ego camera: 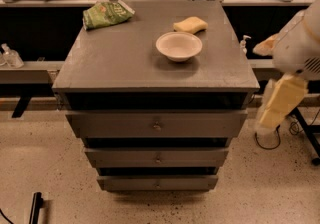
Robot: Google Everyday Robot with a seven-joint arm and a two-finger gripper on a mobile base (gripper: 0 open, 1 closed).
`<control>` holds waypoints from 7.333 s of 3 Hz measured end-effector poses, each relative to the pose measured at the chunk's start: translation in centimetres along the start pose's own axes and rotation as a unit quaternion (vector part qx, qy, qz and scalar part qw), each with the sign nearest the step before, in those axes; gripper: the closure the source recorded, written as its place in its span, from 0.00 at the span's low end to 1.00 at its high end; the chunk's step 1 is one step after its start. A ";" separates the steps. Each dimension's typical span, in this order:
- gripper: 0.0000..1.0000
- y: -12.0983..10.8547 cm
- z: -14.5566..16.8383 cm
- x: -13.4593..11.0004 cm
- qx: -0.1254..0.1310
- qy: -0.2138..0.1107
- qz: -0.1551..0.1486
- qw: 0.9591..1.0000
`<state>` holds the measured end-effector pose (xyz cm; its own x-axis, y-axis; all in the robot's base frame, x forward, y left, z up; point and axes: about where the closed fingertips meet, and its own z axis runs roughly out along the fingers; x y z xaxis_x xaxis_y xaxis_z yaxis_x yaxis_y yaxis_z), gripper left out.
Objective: Open middle drawer
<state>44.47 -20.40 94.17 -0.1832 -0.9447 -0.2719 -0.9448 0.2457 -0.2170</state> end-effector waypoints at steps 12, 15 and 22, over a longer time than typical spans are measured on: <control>0.00 14.6 39.0 3.5 -0.109 -0.167 -0.090 0.976; 0.00 7.6 46.3 7.2 -0.073 -0.098 -0.098 0.988; 0.49 2.5 52.4 10.5 -0.058 -0.084 -0.086 0.991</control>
Offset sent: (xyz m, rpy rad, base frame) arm -0.0118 0.0251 -0.0576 0.1334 0.0222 0.0781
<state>54.43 -18.32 41.70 0.0209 -0.9185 -0.3949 -0.9849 0.0490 -0.1661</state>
